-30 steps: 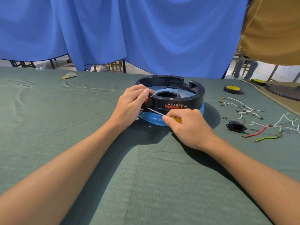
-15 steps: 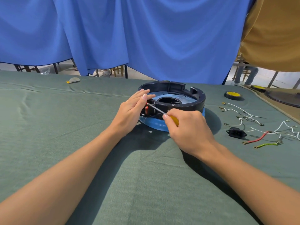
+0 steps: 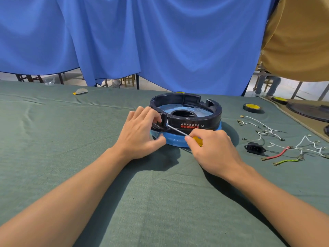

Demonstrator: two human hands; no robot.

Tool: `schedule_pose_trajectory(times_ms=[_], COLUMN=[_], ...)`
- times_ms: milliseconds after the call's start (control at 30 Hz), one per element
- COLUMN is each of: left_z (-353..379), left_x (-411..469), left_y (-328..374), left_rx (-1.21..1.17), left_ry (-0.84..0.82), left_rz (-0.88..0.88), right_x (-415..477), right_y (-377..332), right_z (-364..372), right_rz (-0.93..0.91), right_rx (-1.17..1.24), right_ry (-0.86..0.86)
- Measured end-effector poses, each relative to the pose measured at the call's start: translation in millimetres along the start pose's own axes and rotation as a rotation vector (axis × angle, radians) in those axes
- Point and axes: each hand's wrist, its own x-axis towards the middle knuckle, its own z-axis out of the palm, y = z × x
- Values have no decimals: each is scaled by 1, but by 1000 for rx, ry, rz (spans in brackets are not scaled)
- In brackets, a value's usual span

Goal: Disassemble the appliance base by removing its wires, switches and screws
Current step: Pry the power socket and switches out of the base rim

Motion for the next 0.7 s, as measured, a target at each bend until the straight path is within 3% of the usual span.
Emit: schedule_pose_trajectory(times_ms=[133,300,367,533,700], left_z=[0,-4,-5,-10,-12], left_x=[-1,-4,-9,-20,-24], left_y=[-1,2,-4,-17,-13], left_rx=[39,-65,10,192,105], left_ry=[-63,112,37,-339,-315], left_rz=[40,-82,-124,-62,-37], right_x=[0,-2,-2,1,-2], right_y=[10,14,15,18,18], right_z=[0,5,6,6,4], right_rz=[-21,-53,-67,-56,-63], right_rx=[64,101,129,161,188], right_ry=[53,64,48,51,53])
